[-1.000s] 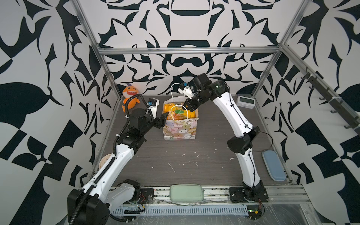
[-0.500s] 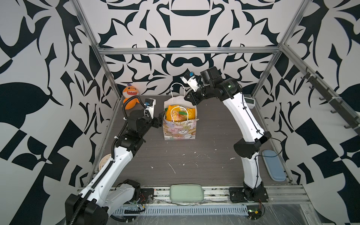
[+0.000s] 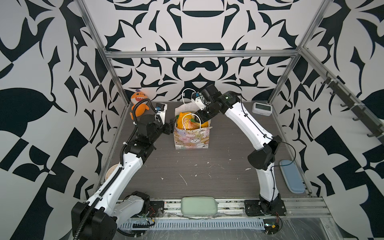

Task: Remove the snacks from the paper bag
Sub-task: 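Lift the yellow gummy pack up out of the bag with the right gripper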

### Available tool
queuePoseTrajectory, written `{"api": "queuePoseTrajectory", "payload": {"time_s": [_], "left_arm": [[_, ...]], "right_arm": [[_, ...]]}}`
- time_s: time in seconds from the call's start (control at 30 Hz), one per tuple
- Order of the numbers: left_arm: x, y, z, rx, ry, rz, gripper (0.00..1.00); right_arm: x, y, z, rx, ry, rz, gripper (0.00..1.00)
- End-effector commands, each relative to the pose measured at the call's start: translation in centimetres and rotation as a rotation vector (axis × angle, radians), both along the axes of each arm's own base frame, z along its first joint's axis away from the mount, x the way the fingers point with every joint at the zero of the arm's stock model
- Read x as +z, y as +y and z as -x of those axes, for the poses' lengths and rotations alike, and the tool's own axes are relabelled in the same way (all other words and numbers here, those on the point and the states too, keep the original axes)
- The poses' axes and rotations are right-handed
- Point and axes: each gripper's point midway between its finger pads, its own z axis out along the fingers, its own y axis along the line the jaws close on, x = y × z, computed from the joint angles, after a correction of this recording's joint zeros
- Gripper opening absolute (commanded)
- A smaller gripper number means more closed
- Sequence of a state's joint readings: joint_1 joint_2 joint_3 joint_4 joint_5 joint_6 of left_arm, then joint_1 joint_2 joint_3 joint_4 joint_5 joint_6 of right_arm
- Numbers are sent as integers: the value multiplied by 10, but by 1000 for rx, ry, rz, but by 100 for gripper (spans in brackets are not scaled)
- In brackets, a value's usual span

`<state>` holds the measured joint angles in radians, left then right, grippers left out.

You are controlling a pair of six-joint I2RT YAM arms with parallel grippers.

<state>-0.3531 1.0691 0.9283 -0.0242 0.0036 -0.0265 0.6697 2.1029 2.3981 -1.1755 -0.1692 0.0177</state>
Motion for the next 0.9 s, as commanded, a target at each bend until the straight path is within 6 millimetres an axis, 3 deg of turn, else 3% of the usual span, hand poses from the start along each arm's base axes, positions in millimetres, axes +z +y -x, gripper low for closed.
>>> {"api": "queuePoseTrajectory", "payload": {"time_s": [0.0, 0.1, 0.17, 0.2, 0.23, 0.5, 0.63, 0.87], "left_arm": [[17, -2, 3, -10, -20, 29, 70], [16, 1, 5, 3, -20, 30, 70], [15, 3, 6, 9, -21, 28, 70], [14, 3, 6, 11, -20, 26, 70], [13, 4, 6, 14, -17, 24, 70], [9, 7, 11, 15, -15, 5, 70], [7, 8, 13, 17, -14, -6, 70], [3, 10, 15, 20, -10, -17, 71]], "right_arm": [[47, 15, 0, 47, -121, -104, 58], [53, 30, -1, 83, -155, -133, 70], [59, 39, -2, 104, -179, -164, 84], [60, 43, -5, 107, -190, -180, 98], [60, 47, -8, 107, -199, -192, 100], [45, 70, -35, 65, -199, -228, 97], [43, 80, -40, 57, -194, -254, 92], [21, 89, -46, 51, -171, -232, 91]]}}
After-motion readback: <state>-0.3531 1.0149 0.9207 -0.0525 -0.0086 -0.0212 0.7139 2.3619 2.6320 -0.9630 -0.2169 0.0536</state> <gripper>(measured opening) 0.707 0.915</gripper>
